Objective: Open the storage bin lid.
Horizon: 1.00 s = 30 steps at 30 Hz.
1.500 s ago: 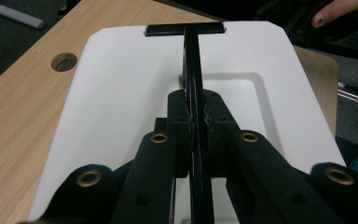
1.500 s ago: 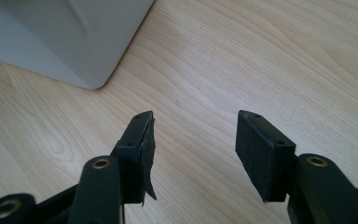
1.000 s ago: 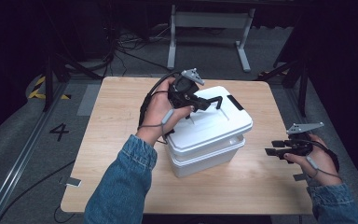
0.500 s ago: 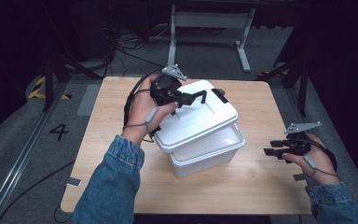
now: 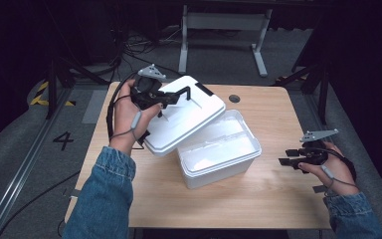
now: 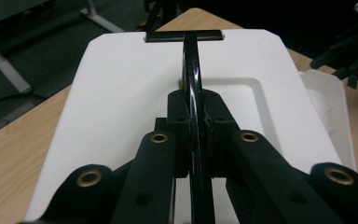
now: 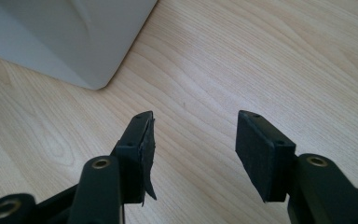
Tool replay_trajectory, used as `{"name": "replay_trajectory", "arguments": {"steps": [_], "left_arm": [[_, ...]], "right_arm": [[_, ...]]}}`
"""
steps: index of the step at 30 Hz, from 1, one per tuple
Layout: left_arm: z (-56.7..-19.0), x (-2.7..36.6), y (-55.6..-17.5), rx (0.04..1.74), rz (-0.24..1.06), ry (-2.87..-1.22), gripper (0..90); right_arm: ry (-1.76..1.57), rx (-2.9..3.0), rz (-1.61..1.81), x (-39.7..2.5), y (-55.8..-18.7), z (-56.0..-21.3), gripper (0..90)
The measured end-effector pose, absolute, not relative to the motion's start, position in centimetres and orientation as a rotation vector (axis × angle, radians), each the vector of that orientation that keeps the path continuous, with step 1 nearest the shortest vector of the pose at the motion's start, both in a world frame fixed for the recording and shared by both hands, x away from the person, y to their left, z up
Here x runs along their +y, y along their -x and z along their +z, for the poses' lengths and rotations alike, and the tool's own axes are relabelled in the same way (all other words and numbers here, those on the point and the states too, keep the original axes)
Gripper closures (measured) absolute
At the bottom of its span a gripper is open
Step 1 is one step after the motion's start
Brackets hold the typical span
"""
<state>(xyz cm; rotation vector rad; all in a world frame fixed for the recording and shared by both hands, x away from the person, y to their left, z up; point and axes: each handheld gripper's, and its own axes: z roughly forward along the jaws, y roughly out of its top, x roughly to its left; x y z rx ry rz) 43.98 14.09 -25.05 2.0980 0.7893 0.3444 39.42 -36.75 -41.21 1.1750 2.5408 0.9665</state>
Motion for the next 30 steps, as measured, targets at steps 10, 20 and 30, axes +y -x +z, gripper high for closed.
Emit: {"name": "replay_trajectory", "arguments": {"steps": [10, 20, 30], "left_arm": [[-26.3, 18.7, -44.3, 0.890, 0.390, -2.079, 84.0], [-28.0, 22.2, -44.9, 0.992, 0.421, -2.049, 83.9], [-30.0, 24.3, -45.6, 1.089, 0.418, -2.019, 83.8]], "right_arm": [[-1.179, 2.549, 0.957, -36.6, -39.5, -41.4, 47.9], [-1.178, 2.554, 0.954, -36.5, -39.5, -41.6, 47.9], [-1.181, 2.559, 0.949, -36.5, -39.5, -41.7, 47.9]]}}
